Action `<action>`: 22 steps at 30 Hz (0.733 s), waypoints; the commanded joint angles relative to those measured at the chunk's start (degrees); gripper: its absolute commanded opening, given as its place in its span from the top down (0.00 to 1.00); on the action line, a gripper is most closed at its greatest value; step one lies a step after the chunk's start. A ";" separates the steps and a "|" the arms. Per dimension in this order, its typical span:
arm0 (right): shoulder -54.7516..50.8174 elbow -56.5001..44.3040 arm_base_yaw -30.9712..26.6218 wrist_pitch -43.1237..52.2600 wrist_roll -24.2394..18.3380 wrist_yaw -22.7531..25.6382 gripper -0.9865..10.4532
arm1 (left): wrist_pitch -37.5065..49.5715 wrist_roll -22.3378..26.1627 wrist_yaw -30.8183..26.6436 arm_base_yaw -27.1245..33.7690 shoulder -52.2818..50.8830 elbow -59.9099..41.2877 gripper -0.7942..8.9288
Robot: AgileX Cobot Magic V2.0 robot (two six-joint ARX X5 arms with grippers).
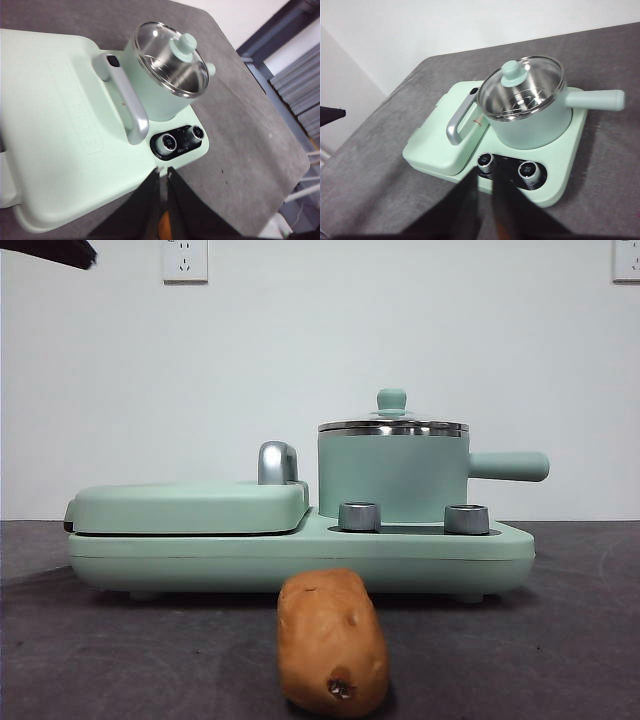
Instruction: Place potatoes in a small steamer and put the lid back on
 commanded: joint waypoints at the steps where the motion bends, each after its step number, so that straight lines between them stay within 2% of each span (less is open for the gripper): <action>1: 0.15 0.81 0.02 0.59 -0.94 1.33 0.72 | 1.66 1.95 0.26 -0.85 1.20 1.22 0.87; 3: 0.17 0.81 0.02 0.59 -0.92 1.53 0.64 | 1.79 2.27 0.22 -1.11 1.51 1.22 0.75; 7: 0.15 0.81 0.02 0.59 -0.90 1.53 0.54 | 2.82 2.27 0.22 -1.16 1.64 1.22 0.46; 9: 0.15 0.81 0.02 0.57 -0.90 1.53 0.51 | 3.48 2.25 0.22 -1.14 1.62 1.22 0.38; 16: 0.15 0.81 0.02 0.55 -0.70 1.53 0.48 | 3.91 2.12 0.22 -1.33 1.66 1.22 0.37; 20: 0.15 0.81 0.02 0.52 -0.44 1.49 0.48 | 5.90 -1.42 0.24 -2.56 2.67 1.44 0.37; 22: 0.15 0.81 0.02 0.55 -0.44 1.09 0.48 | 5.22 -1.38 0.24 -3.52 4.20 2.27 0.37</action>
